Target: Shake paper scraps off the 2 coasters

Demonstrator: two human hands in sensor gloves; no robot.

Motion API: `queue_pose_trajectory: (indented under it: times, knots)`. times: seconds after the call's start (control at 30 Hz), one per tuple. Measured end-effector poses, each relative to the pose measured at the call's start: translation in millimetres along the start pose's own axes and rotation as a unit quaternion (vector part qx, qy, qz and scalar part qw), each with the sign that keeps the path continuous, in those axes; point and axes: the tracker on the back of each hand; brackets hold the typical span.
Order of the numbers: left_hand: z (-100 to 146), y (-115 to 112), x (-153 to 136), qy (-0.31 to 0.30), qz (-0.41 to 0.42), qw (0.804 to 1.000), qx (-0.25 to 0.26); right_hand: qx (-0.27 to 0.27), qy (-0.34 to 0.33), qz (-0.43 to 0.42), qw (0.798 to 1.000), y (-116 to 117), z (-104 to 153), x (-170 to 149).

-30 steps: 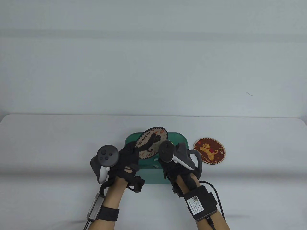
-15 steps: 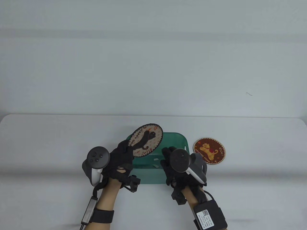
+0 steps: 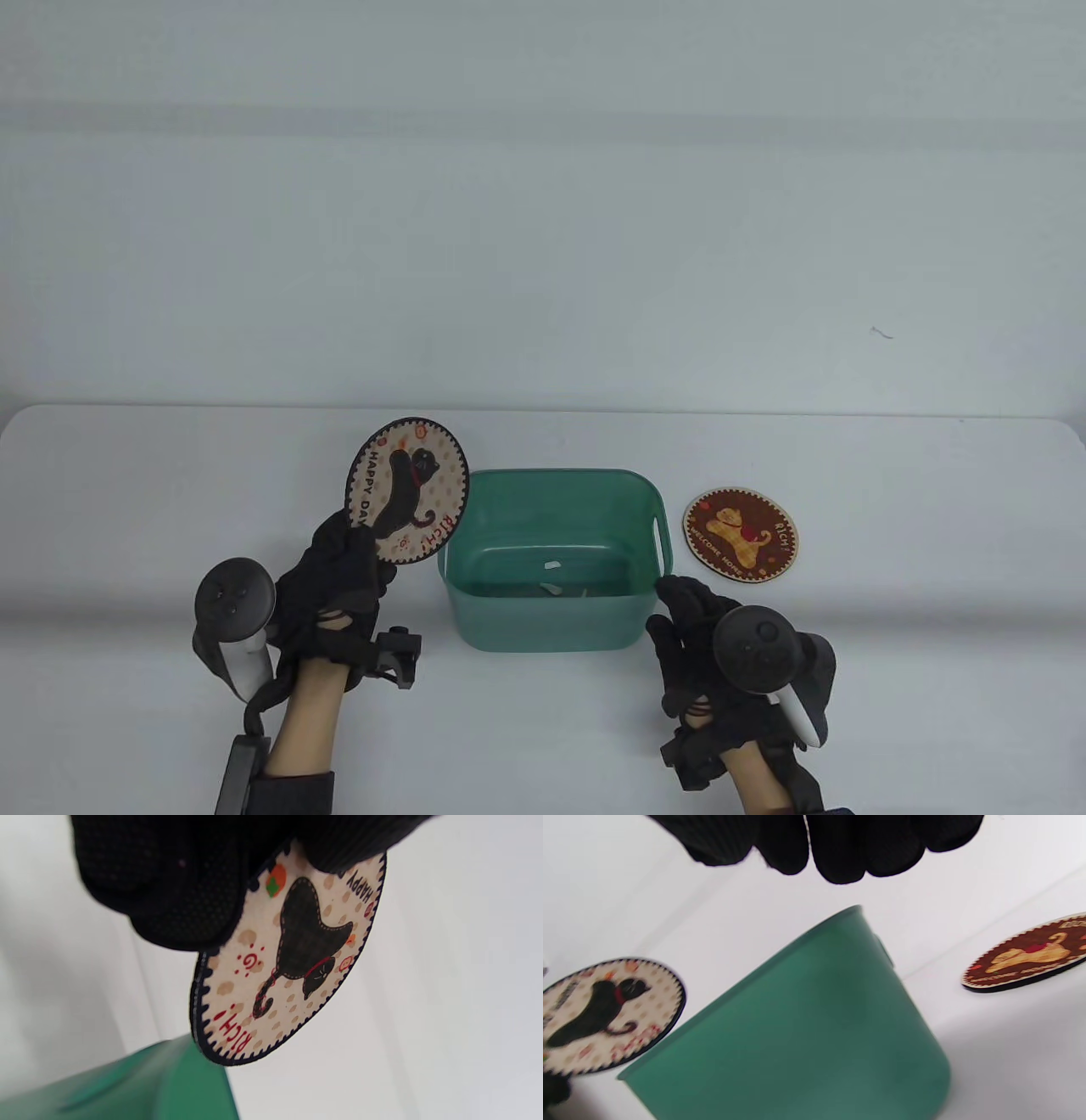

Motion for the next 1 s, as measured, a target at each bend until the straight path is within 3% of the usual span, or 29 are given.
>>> queue_pose_trajectory:
  times: [0.23, 0.4, 0.83, 1.0]
  knots:
    - [7.0, 25.6, -54.3, 0.076, 0.027, 0.994, 0.075, 0.026, 0.042, 0.001, 0.999, 8.0, -4.0, -23.4]
    - [5.9, 31.3, -83.8, 0.142, 0.045, 0.986, 0.077, 0.042, 0.064, 0.003, 0.997, 14.1, -6.3, -34.8]
    - [-12.8, 21.8, -128.7, 0.258, 0.121, 0.958, 0.023, 0.073, 0.079, 0.014, 0.994, 26.1, -10.7, -42.0]
    - [-17.5, 18.9, -128.7, 0.265, 0.038, 0.963, 0.003, 0.082, 0.082, 0.022, 0.993, 29.0, -12.4, -41.6]
Point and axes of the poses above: the tracker on the back of each hand, its own x axis roughly to the thumb side, its own z axis roughly from the fingertips to the wrist, y = z × x, and after that the axes turned 2 degrees about -z, right-handed
